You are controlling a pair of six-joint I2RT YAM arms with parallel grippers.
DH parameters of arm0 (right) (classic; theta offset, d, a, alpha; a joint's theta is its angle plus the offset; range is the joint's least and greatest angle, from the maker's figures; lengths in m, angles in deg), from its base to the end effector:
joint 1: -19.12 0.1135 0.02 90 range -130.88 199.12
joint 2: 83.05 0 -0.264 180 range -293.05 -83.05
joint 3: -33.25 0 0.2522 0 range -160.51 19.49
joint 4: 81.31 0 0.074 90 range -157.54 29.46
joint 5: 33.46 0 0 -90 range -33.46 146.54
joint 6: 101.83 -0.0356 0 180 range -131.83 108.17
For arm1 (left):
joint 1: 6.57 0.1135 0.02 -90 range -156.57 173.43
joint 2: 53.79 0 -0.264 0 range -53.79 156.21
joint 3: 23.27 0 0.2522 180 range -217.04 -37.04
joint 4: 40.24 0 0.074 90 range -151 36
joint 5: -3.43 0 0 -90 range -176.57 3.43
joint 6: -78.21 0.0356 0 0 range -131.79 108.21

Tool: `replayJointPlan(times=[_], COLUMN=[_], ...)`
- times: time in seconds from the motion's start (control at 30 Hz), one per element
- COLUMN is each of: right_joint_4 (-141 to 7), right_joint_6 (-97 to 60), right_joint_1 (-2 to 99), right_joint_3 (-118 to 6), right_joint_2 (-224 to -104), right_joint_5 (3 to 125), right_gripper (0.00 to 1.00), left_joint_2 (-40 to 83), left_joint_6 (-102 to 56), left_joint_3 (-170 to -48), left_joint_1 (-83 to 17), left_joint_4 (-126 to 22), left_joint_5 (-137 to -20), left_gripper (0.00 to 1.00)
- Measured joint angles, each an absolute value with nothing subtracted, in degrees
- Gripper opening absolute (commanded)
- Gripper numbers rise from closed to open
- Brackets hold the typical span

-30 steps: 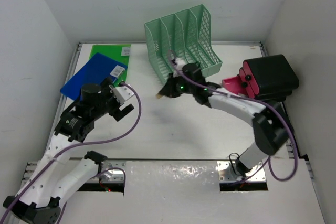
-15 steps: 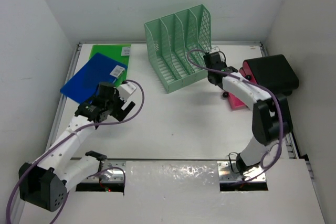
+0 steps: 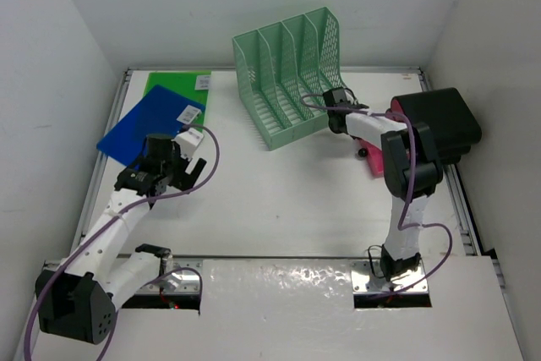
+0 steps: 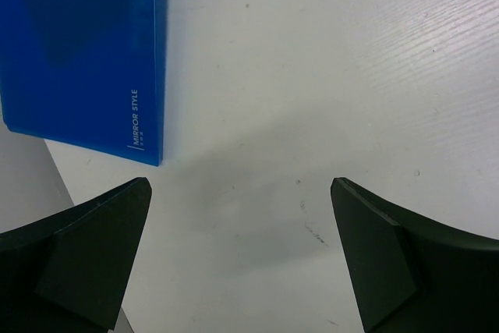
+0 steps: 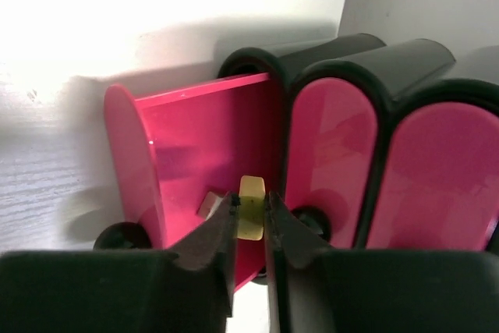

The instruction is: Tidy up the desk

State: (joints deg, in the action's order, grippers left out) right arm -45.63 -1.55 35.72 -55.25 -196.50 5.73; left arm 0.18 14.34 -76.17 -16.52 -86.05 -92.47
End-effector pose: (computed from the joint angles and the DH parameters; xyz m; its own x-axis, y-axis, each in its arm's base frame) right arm 0.3922 0.0881 0.1652 -0.8545 -0.3724 -0.3620 0.0318 0.6583 -0.7521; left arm 0.1894 -0.0295 0.2424 -0.6003 0.5501 -0.5806 0.4088 0.8350 0.3684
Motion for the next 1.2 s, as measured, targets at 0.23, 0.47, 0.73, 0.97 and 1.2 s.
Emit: replayJointPlan(times=[0.23, 0.47, 0.73, 0.97, 1.2], right_joint_4=[-45.3, -43.9, -46.1, -49.2, -47.7], right_joint_6=[-0.7, -1.2, -5.9, -7.9, -5.7], right_joint_1=[35.4, 35.4, 38.9, 45.4, 49.2], right_joint_3=[-55.3, -55.3, -47.4, -36.2, -38.4], right_joint_2=[-197.9, -196.8, -177.5, -174.1, -189.2], right_joint_5=[5.8, 6.2, 12.3, 18.4, 10.4], right_gripper=[0.4, 0.41, 0.12, 0.26, 0.37], left_joint_2=[0.0, 0.0, 0.7, 0.9, 1.5], left_joint_6=[14.9, 14.9, 14.8, 14.7, 14.7], left_joint_3=[-76.2, -76.2, -76.2, -76.0, -76.0], left_joint_1=[-16.5, -16.5, -16.5, -16.4, -16.4], left_joint_4=[-85.9, -85.9, -85.1, -84.6, -84.5], left_joint_5=[-93.3, -93.3, -93.2, -93.2, -93.2], left_gripper=[1.0, 1.0, 1.0, 0.99, 0.99])
